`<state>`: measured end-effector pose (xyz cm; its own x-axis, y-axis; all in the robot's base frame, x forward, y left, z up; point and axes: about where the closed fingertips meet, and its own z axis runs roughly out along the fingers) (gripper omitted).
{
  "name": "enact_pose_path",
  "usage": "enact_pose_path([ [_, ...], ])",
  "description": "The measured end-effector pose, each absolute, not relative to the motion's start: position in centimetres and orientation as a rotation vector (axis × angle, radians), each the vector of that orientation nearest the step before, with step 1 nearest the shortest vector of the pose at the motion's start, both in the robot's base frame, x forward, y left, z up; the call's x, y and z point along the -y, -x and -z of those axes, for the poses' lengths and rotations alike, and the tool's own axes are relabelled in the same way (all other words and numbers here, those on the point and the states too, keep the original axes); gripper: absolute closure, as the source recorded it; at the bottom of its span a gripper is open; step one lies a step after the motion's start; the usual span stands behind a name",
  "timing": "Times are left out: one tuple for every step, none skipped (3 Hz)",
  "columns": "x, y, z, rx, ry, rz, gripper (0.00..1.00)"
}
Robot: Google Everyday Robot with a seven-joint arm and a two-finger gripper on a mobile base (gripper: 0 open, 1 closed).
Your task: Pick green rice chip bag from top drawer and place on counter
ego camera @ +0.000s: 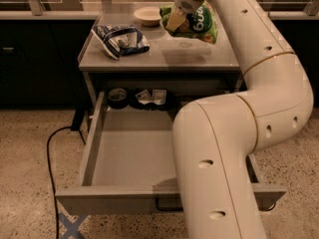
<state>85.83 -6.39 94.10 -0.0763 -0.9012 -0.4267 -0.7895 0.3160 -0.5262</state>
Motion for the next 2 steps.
enact_pose_path([
  [8.4, -86.8, -90.8, -1.972, 1.429, 0.166, 1.0],
  [9.0, -86.0, -86.6, -2.067, 1.394, 0.02, 1.0],
])
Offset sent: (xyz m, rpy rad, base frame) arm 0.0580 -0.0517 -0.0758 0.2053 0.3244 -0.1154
